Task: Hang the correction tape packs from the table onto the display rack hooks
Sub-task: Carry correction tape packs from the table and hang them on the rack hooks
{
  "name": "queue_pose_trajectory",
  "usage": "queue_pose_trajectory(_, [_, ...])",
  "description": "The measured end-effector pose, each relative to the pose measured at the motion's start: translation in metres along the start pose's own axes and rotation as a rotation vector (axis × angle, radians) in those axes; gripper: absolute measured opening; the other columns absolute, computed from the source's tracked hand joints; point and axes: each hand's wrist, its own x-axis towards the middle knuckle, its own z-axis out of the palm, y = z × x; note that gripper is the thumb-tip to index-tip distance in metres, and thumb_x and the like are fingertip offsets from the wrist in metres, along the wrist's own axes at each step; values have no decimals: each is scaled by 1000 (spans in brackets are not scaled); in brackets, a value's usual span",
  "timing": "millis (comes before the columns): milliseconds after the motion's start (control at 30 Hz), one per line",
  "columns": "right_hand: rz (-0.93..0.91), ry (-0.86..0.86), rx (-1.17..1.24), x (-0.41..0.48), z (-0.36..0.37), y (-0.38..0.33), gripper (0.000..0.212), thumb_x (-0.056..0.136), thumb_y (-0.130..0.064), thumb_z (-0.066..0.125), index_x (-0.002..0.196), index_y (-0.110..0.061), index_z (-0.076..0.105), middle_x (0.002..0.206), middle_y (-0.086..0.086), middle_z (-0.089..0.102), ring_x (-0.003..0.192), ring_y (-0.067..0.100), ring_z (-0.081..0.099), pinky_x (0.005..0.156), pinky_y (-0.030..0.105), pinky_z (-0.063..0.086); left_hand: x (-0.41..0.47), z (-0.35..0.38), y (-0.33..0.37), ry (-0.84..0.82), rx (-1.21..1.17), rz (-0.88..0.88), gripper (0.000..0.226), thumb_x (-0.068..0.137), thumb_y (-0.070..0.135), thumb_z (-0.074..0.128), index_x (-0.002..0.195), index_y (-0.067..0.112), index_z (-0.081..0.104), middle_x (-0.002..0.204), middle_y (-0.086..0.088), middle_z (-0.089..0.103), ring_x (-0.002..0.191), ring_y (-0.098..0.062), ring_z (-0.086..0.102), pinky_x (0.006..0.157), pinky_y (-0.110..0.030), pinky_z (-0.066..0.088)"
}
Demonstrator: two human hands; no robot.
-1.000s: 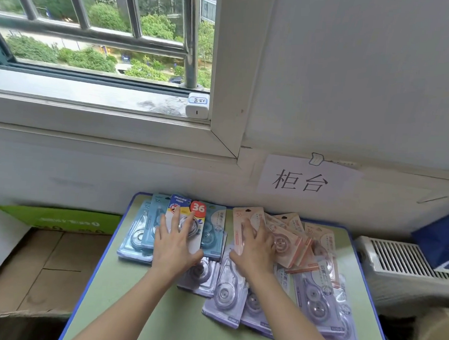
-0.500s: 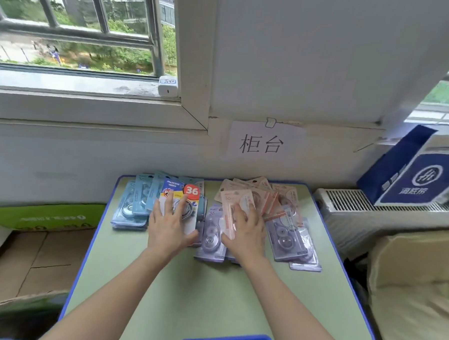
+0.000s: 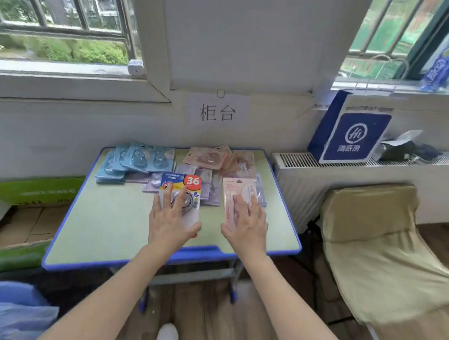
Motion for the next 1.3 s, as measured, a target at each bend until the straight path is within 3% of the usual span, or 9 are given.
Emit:
queue_pose_trajectory(100, [22, 16, 15, -46, -20, 16, 80, 79, -32, 70, 148, -18, 32, 155, 17, 20, 136, 39, 26, 104, 50, 31, -44, 7, 24, -35, -23, 24, 94, 81, 49, 65, 152, 31, 6, 160, -2, -1, 146, -32, 0, 116, -45, 14])
queue_pose_trajectory(233, [82, 131, 57, -99, -33, 43, 82, 63, -28, 83, 136, -11, 51, 141, 24, 43, 119, 47, 47, 84, 57, 48, -87, 17, 47, -71, -37, 73, 94, 82, 52, 64, 152, 31, 6, 160, 0, -3, 146, -31, -3, 116, -47, 13])
queue_pose_trajectory(333, [187, 130, 32, -138, -43, 58, 80, 75, -30, 72, 146, -17, 37, 151, 18, 28, 132, 41, 32, 98, 51, 38, -114, 27, 60, -123, -45, 152, 93, 83, 51, 64, 152, 31, 5, 159, 1, -5, 146, -30, -4, 117, -48, 10])
queue_pose_trajectory(433, [278, 180, 37, -181, -50, 71, 79, 78, -32, 68, 147, -20, 33, 154, 13, 22, 136, 37, 26, 102, 47, 34, -144, 34, 69, -142, -62, 252, 92, 83, 49, 64, 153, 29, 8, 160, -1, -1, 146, -31, -2, 117, -47, 10])
queue_pose_trajectory(667, [518, 215, 8, -306, -60, 90, 77, 80, -35, 67, 147, -22, 31, 154, 10, 20, 133, 33, 26, 100, 45, 35, -231, 54, 84, -223, -100, 442, 87, 81, 44, 69, 150, 24, 21, 159, -6, 9, 144, -33, 7, 115, -48, 17])
queue_pose_trajectory(900, [754, 377, 25, -435, -94, 125, 79, 76, -29, 72, 146, -18, 36, 153, 14, 24, 128, 36, 32, 104, 45, 35, -328, 77, 137, -324, -110, 717, 91, 77, 42, 72, 151, 23, 23, 159, -8, 12, 143, -36, 11, 116, -46, 17])
queue_pose_trajectory(1033, [889, 495, -3, -512, -123, 152, 81, 73, -28, 75, 145, -18, 39, 153, 15, 27, 127, 38, 36, 103, 44, 34, -407, 87, 185, -390, -125, 878, 92, 76, 42, 73, 151, 25, 22, 159, -7, 10, 144, -34, 9, 115, -43, 17])
queue_pose_trajectory(1300, [1085, 538, -102, -723, -195, 218, 84, 81, -39, 69, 150, -22, 25, 156, 11, 17, 134, 34, 27, 107, 41, 31, -613, 110, 274, -491, -196, 1097, 93, 75, 41, 74, 151, 25, 23, 159, -8, 11, 143, -32, 12, 114, -43, 20])
